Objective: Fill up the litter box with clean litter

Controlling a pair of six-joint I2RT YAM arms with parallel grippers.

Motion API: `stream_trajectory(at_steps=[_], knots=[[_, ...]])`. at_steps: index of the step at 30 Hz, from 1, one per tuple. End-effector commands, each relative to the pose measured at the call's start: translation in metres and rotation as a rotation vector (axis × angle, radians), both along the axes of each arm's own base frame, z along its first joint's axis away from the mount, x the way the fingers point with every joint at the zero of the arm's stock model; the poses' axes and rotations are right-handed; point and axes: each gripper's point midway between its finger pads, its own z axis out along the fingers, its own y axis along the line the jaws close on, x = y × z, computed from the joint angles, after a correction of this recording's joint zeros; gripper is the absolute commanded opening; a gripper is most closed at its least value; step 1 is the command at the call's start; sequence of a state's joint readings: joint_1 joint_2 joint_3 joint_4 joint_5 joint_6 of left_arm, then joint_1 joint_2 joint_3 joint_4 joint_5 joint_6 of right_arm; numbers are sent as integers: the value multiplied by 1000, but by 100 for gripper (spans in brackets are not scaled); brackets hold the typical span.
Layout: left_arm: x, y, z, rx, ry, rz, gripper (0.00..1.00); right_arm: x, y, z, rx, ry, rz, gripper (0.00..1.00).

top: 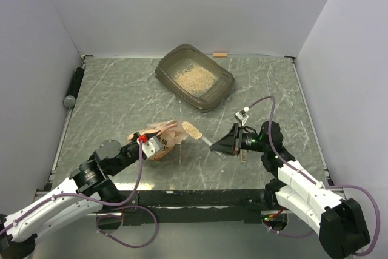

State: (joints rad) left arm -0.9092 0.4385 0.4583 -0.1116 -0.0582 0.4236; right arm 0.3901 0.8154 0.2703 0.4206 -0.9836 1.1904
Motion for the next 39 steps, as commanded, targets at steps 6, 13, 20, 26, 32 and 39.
stream_trajectory(at_steps=[6,13,20,26,32,39], knots=[[-5,-6,43,-122,-86,-39,1,52,-4,64,1,-70,-178,0],[-6,-7,44,-125,-82,-48,1,110,0,83,-14,-76,-301,0],[-6,-4,48,-136,-90,-40,1,182,1,68,-119,-28,-388,0],[-6,-1,50,-142,-97,-31,1,231,-6,39,-388,-25,-417,0],[-6,2,54,-153,-106,-25,1,263,-27,22,-659,-69,-429,0],[-5,3,55,-158,-109,-19,1,280,-48,2,-947,-101,-379,0]])
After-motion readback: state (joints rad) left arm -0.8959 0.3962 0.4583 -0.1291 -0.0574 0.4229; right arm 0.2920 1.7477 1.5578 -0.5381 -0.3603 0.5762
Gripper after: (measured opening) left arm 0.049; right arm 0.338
